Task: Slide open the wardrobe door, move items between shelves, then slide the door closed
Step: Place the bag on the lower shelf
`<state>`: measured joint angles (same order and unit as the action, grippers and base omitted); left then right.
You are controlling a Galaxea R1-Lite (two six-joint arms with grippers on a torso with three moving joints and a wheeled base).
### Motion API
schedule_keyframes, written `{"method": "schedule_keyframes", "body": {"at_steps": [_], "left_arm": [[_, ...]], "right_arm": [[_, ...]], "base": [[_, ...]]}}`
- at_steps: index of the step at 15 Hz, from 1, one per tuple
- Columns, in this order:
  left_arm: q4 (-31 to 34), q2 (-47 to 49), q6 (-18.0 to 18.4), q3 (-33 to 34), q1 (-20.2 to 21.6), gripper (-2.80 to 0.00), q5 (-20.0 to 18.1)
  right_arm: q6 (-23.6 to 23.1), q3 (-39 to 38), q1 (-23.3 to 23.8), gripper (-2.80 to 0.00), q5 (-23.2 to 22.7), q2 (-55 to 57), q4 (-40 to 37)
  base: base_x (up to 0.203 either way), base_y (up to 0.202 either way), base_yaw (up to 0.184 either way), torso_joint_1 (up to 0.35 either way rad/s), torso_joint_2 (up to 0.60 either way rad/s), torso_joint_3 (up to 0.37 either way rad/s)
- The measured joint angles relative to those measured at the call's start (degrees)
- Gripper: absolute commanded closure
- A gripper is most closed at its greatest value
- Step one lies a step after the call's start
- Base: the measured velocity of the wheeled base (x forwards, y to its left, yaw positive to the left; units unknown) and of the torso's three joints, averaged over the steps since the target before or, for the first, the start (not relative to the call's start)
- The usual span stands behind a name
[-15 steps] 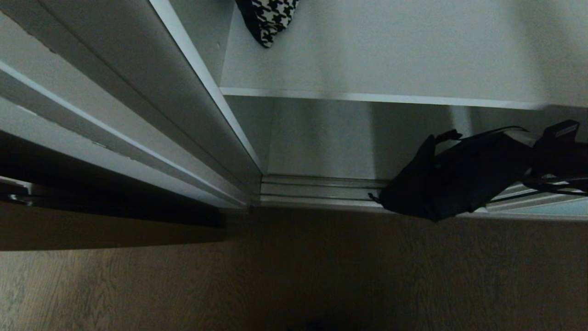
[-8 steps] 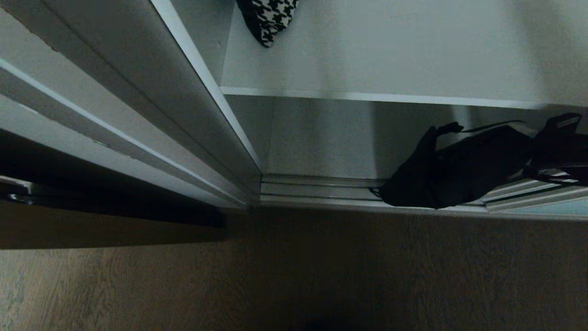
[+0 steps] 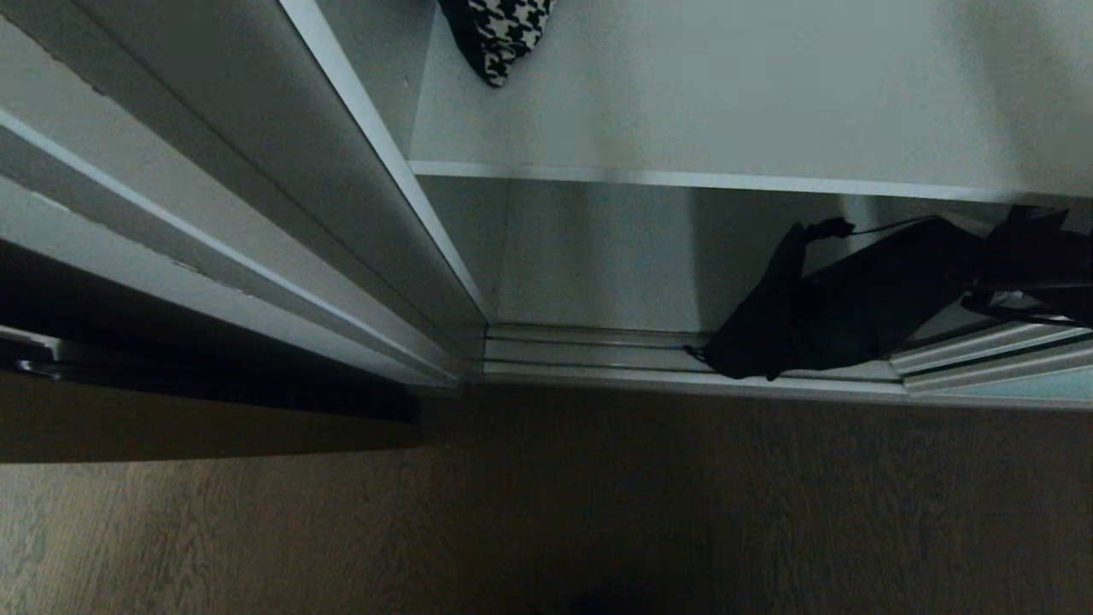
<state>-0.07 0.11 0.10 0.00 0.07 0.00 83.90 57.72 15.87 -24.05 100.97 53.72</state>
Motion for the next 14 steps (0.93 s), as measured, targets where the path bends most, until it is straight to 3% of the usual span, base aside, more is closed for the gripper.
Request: {"method": "schedule_keyframes", "body": {"at_steps": [14], "left_arm": [[0.00,0.00,0.00,0.00,-0.05,0.00,0.00]], "right_arm": [[5.58,-1.98,4.55,0.00,-0.43,-6.01,0.00]], "base": [[0.000,0.000,0.000,0.000,0.00,0.000]]}}
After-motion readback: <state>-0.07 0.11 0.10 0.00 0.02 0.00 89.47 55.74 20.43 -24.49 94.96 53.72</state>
